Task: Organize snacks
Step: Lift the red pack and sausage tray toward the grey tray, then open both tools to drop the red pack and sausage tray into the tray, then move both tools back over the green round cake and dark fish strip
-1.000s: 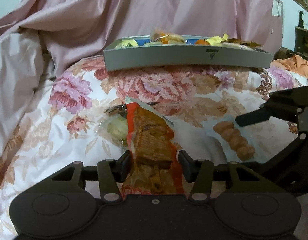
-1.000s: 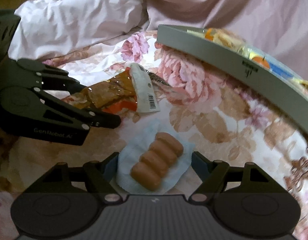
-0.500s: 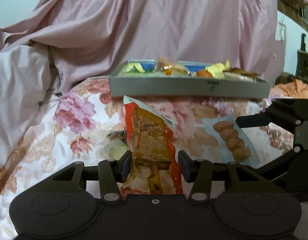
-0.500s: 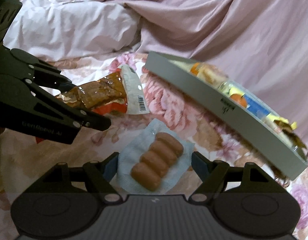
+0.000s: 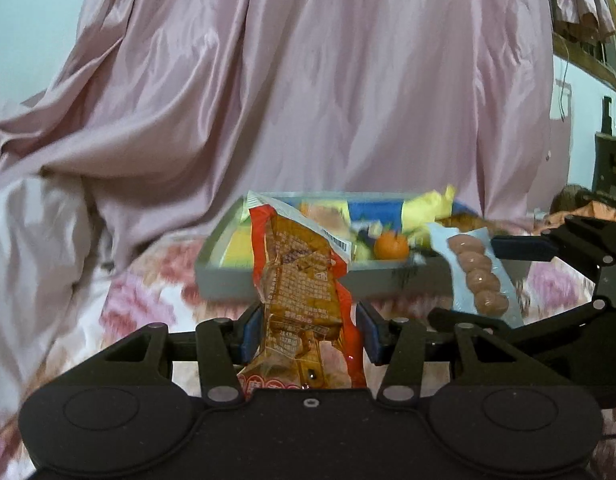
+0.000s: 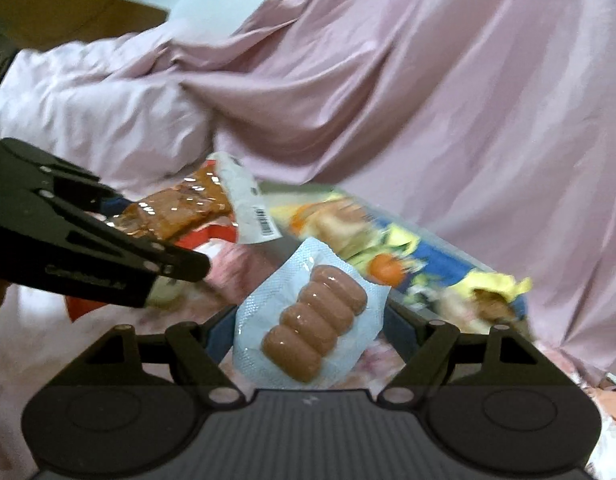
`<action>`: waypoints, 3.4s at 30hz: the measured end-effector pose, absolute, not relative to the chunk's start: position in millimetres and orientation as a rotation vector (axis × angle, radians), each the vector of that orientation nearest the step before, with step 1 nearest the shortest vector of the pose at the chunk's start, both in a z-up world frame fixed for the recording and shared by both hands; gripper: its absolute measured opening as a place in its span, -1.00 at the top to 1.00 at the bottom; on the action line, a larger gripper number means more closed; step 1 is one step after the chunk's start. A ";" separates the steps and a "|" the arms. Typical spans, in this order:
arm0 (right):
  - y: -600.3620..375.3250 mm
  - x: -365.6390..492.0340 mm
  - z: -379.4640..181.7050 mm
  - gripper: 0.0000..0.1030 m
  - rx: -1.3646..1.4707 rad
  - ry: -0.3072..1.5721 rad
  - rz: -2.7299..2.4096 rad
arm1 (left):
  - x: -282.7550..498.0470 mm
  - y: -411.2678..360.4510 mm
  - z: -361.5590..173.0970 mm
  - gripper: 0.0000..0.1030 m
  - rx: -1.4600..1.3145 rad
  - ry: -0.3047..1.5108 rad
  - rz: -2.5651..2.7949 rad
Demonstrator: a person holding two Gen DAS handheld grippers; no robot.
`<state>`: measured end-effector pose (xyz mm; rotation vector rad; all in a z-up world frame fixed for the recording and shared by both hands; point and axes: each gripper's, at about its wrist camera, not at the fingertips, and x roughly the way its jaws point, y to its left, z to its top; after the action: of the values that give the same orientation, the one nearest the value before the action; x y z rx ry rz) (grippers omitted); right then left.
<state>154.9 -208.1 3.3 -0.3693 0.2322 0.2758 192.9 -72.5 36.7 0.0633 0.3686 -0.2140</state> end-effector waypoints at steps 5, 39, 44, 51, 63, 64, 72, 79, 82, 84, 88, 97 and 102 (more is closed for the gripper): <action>-231.8 177.9 22.5 -0.58 -0.313 0.162 0.185 | 220.5 -96.8 60.1 0.00 0.077 0.346 -0.213; -323.6 272.4 10.1 -0.61 -0.005 0.203 0.071 | 354.8 -186.9 52.6 0.00 -0.013 0.480 -0.236; -323.0 272.4 11.1 -0.62 -0.002 0.208 0.077 | 356.4 -185.3 49.5 -0.02 -0.025 0.488 -0.231; -322.5 272.6 10.7 -0.67 -0.002 0.223 0.084 | 355.2 -184.7 50.3 -0.39 -0.041 0.479 -0.212; -320.0 263.0 13.7 -0.96 -0.005 0.177 0.076 | 335.2 -180.8 67.0 -0.85 -0.058 0.372 -0.177; -319.7 261.7 14.6 -0.97 -0.005 0.171 0.075 | 332.0 -179.4 68.6 -0.90 -0.062 0.359 -0.169; -317.7 247.0 21.8 -0.99 0.016 0.116 0.054 | 305.6 -167.3 81.0 -0.98 -0.091 0.278 -0.127; -309.2 223.1 27.8 -0.99 0.007 0.067 0.055 | 275.9 -150.2 86.8 -0.98 -0.107 0.239 -0.100; -303.0 208.1 29.8 -0.99 -0.008 0.050 0.065 | 259.2 -137.9 86.6 -0.98 -0.108 0.227 -0.084; -298.3 196.9 31.4 -0.99 -0.013 0.041 0.080 | 248.3 -128.5 86.0 -0.98 -0.112 0.223 -0.074; -288.1 177.5 34.4 -0.99 -0.004 0.039 0.107 | 225.5 -107.5 84.4 -0.98 -0.125 0.226 -0.048; -254.0 135.7 27.1 -1.00 -0.042 0.101 0.179 | 174.8 -58.5 76.6 -0.98 -0.138 0.266 0.017; -234.8 109.9 21.1 -1.00 -0.064 0.147 0.224 | 145.7 -39.9 65.8 -0.98 -0.144 0.305 0.033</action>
<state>109.9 -234.8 21.1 -0.0642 0.1469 0.2243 145.7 -39.9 65.9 -0.1436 0.3052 0.0334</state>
